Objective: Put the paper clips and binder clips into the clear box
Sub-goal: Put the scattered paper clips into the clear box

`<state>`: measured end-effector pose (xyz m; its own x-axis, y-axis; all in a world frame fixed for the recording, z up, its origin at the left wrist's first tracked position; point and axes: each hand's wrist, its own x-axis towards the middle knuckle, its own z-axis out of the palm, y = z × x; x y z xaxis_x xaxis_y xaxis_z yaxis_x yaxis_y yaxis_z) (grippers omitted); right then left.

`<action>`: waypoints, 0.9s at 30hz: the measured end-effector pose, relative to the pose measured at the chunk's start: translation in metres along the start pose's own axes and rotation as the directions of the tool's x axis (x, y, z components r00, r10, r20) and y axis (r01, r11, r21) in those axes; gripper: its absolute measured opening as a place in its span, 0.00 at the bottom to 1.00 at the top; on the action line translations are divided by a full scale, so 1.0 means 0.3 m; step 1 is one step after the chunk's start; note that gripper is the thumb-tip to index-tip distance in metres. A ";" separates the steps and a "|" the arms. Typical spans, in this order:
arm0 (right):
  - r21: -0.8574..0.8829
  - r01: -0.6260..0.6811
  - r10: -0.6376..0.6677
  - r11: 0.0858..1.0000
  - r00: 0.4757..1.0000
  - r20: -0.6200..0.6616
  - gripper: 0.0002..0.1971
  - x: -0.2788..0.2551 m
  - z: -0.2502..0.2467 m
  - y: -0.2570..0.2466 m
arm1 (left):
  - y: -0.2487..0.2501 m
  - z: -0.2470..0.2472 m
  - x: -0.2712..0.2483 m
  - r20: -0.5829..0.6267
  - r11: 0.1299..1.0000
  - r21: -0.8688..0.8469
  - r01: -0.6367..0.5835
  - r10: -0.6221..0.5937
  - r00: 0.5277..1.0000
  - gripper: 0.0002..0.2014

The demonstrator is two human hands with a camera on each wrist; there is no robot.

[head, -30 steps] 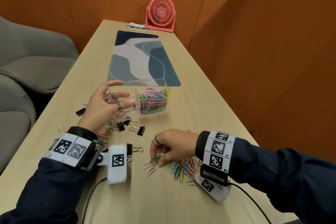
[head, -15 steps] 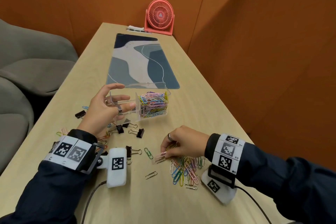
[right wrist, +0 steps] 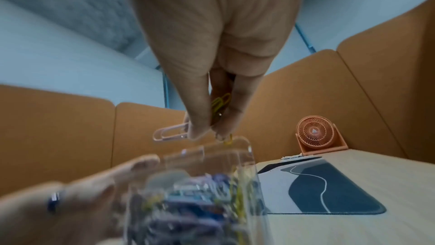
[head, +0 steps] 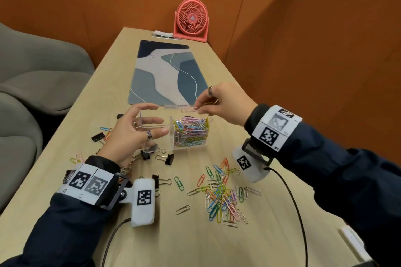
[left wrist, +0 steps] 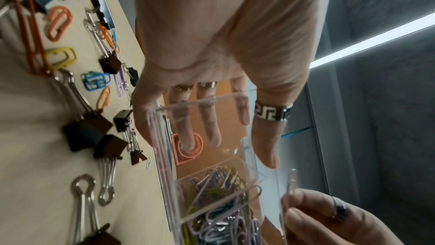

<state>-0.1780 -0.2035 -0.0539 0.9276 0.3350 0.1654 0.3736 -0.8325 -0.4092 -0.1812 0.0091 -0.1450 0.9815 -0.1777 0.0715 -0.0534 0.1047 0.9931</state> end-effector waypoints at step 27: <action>0.170 -0.036 0.011 0.985 0.989 0.147 0.05 -0.198 0.031 0.130 | 0.021 -0.009 -0.007 -0.040 1.000 -0.008 0.016 -0.016 0.999 0.27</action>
<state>-0.2185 -0.2517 -0.0880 0.9217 0.3870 0.0268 0.3342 -0.7570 -0.5615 -0.1831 0.0130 -0.1393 0.9887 -0.1405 0.0516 -0.0362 0.1100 0.9933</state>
